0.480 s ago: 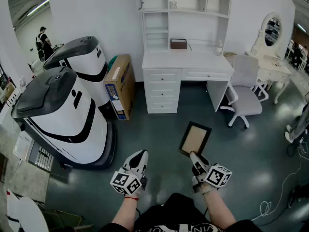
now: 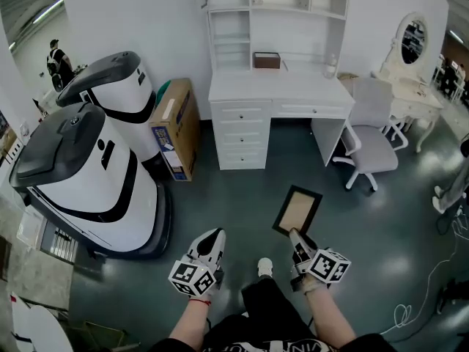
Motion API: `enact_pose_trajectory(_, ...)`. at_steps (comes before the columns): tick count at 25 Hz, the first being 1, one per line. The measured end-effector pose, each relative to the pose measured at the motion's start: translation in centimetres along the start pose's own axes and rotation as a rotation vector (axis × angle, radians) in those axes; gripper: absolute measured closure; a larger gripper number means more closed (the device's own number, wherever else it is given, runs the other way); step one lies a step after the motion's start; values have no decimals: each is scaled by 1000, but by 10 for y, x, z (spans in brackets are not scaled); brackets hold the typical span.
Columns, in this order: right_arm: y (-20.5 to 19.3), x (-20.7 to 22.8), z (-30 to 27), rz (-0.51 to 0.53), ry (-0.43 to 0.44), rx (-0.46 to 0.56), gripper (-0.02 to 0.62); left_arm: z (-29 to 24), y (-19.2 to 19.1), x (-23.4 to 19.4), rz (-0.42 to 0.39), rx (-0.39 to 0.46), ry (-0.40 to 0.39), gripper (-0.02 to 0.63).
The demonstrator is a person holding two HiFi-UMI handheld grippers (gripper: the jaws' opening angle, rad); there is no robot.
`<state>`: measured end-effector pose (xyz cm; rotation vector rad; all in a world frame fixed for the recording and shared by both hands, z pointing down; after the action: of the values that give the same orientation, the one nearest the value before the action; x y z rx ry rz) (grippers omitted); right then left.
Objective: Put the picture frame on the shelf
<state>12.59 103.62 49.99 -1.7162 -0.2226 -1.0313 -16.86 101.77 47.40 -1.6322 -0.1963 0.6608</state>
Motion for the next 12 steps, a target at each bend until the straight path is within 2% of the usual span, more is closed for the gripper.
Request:
enact_pose_trajectory(4,19,21,-16,46,-55,-9,537,-22,4,-22,3,0,51,603)
enact_pose_trajectory(12,69,61,-77,97,-79,-26,537,-97,17,-59,17,10,88,603)
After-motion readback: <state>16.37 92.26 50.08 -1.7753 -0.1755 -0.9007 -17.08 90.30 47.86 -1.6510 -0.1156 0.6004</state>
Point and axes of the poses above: the fingertips, and each gripper's own axes: z backward along the fingers, x to its right, y out of its top, the point moved 7 cm from there along z, backward along the fingers, and after that the axes turned 8 degrees about y, right-handed, at the moved point
